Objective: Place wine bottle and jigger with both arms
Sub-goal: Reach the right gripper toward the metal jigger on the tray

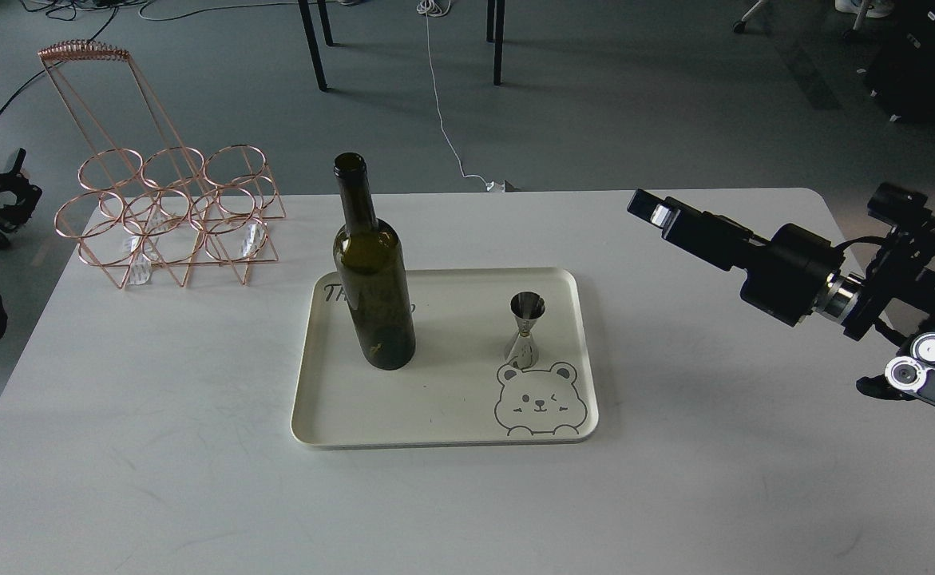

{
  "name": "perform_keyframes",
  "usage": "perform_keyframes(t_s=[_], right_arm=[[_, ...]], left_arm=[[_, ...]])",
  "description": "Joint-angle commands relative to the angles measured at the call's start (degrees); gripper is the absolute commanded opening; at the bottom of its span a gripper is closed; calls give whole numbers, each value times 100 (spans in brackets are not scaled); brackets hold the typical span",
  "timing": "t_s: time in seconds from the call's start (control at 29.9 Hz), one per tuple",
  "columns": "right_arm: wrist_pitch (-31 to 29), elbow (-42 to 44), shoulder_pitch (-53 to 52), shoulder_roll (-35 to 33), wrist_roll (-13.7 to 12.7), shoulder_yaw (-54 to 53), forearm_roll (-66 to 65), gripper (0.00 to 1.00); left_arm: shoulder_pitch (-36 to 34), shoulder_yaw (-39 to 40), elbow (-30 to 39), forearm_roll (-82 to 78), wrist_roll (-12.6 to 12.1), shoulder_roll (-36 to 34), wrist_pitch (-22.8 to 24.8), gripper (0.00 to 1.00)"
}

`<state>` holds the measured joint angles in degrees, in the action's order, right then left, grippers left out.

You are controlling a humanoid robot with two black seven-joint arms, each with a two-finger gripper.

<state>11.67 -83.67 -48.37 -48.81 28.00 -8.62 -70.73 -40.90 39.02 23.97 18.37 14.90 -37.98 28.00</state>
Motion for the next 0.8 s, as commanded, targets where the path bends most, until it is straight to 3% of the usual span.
perform_keyframes(t_s=[0.0,0.13,0.27,0.6,0.77], right_arm=[[54,446,-6,424,0,168,-976,98],[89,930,-6,889,0,369,-1741,98],[519,1694,-14,1442,0,791,-2226,96],[766,2881,-32,2621,0,977,-2244,94],[766,3163,-50,2990,0,985,-2244,84]], left_arm=[[-6,0,2,-8,-13,1,0,99],[-6,-8,-6,0,-13,1,0,98],[12,-8,-6,0,-5,-8,0,99],[29,-8,-6,0,-5,-78,0,99],[56,-8,-15,0,-5,-87,0,98]])
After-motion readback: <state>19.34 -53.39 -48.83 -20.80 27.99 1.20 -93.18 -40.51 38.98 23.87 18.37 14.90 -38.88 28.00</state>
